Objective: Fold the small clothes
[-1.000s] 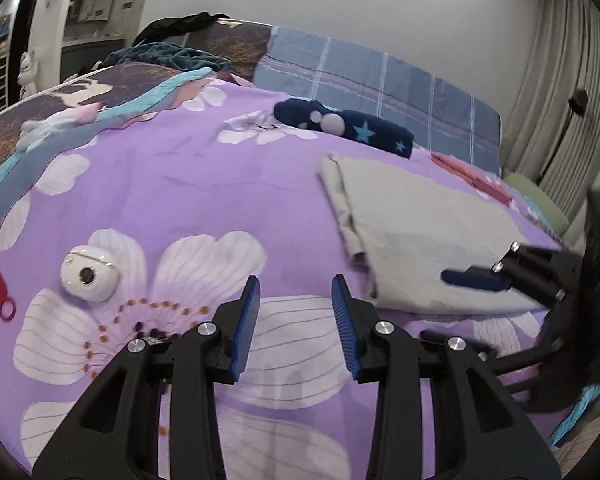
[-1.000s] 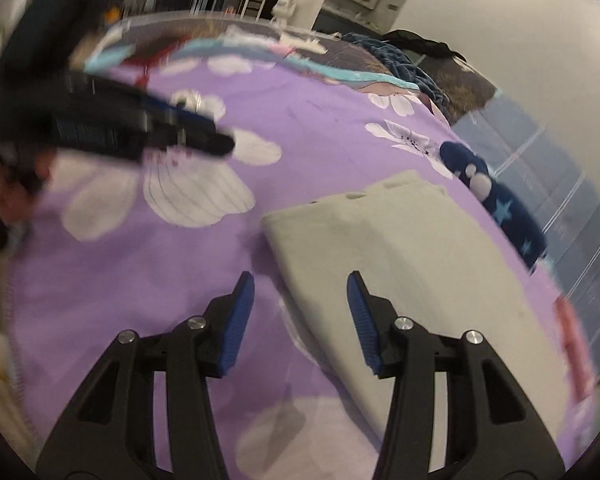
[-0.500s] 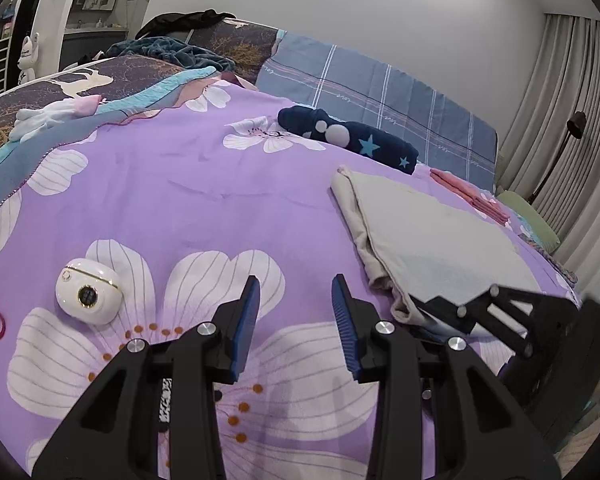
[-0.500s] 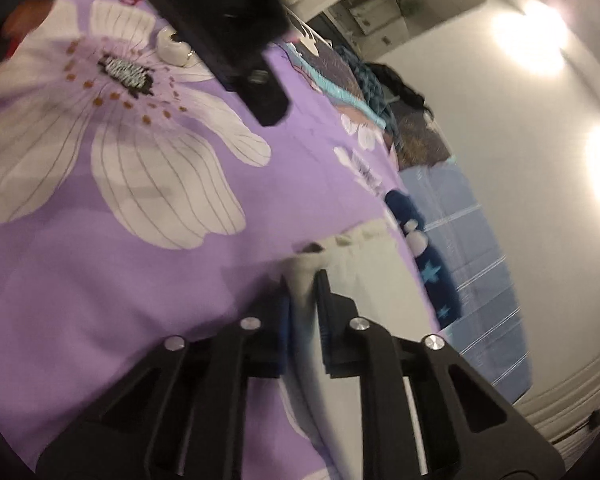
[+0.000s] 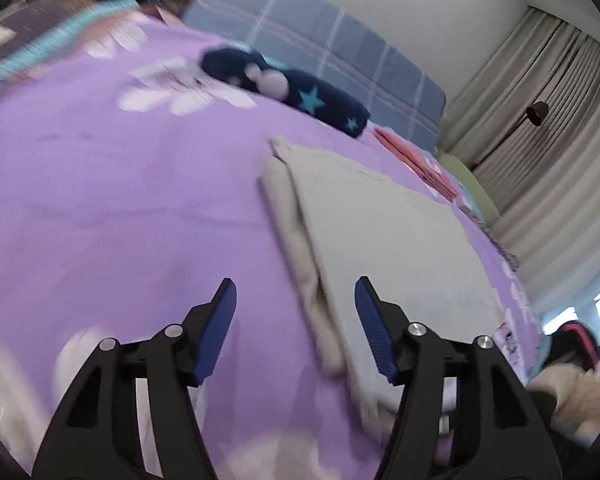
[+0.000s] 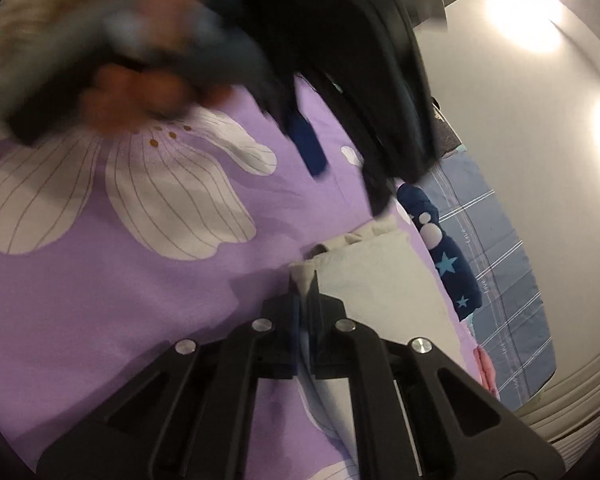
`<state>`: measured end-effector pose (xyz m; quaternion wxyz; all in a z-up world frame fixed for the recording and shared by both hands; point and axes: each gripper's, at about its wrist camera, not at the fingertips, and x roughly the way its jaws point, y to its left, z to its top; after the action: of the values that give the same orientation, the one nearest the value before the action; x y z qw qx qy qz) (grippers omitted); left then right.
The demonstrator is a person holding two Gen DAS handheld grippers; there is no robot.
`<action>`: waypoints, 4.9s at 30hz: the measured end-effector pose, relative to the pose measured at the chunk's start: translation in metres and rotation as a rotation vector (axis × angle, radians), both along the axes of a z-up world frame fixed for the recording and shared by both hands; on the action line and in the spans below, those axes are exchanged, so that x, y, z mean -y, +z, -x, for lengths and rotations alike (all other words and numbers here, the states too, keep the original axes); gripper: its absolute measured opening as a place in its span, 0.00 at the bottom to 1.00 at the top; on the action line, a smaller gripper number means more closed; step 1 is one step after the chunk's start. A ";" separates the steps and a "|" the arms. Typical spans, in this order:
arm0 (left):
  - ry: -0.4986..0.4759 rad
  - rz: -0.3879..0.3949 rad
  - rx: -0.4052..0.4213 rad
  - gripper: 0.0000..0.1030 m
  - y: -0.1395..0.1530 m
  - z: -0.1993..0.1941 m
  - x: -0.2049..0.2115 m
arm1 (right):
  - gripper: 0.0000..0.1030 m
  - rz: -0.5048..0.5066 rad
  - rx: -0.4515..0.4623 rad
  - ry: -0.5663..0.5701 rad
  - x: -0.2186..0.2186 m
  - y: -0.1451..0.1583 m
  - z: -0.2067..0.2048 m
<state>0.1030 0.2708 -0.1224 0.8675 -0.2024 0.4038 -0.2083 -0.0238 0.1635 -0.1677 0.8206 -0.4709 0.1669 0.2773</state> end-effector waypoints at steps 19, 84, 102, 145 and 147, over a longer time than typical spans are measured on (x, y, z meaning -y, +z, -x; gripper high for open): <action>0.097 0.101 -0.045 0.04 -0.028 -0.092 0.002 | 0.03 -0.036 -0.072 -0.021 0.002 -0.001 0.002; -0.030 0.256 0.016 0.65 -0.032 -0.093 0.011 | 0.27 0.017 0.012 -0.242 -0.006 -0.006 -0.024; -0.012 0.199 -0.058 0.08 -0.019 -0.112 0.026 | 0.03 -0.145 -0.091 -0.203 0.013 0.021 -0.030; -0.220 -0.299 0.027 0.07 0.066 -0.131 0.417 | 0.03 -0.937 -0.266 -0.690 0.391 0.070 -0.045; -0.240 -0.321 0.024 0.07 0.060 -0.132 0.433 | 0.03 -0.949 -0.266 -0.724 0.404 0.066 -0.044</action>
<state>0.2346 -0.1621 -0.0621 0.8624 -0.0093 0.4425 -0.2457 0.0200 -0.2401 -0.1022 0.9552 0.0715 0.2755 0.0814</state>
